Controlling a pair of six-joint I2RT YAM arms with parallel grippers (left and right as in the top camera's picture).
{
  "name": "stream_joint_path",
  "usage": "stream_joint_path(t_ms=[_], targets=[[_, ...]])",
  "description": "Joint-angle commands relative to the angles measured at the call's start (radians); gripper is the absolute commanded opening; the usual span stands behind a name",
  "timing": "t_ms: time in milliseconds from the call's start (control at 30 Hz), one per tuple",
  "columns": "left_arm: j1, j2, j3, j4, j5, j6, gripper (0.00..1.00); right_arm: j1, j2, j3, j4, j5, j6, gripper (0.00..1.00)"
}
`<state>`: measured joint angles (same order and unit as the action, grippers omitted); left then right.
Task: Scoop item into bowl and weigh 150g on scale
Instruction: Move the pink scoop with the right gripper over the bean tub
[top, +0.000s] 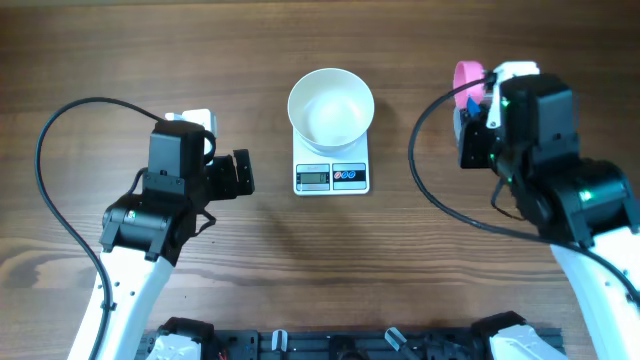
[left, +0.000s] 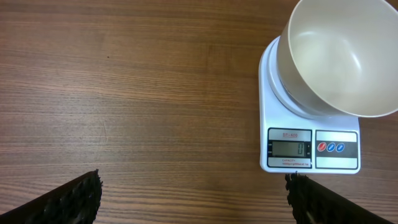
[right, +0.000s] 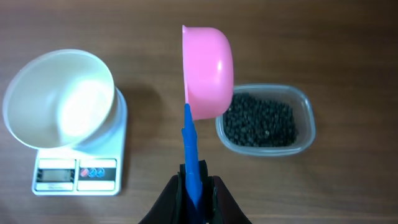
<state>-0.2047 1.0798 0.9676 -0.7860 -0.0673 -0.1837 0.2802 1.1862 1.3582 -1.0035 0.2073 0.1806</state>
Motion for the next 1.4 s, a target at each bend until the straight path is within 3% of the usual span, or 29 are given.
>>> stream_joint_path(t_ms=[0, 167, 633, 1033, 1367], targets=[[0.005, -0.003, -0.006, -0.001, -0.017, 0.02, 1.0, -0.003, 0.009, 0.014, 0.002, 0.005, -0.02, 0.04], [0.005, -0.003, -0.006, -0.001, -0.017, 0.02, 1.0, -0.003, 0.009, 0.014, 0.029, 0.007, -0.026, 0.04], [0.005, -0.003, -0.006, -0.001, -0.017, 0.02, 1.0, -0.068, 0.087, 0.014, 0.11, 0.135, -0.251, 0.04], [0.005, -0.003, -0.006, -0.001, -0.017, 0.02, 1.0, -0.267, 0.114, 0.014, 0.124, -0.093, -0.23, 0.04], [0.005, -0.003, -0.006, -0.001, -0.017, 0.02, 1.0, -0.284, 0.115, 0.014, 0.147, -0.164, -0.175, 0.04]])
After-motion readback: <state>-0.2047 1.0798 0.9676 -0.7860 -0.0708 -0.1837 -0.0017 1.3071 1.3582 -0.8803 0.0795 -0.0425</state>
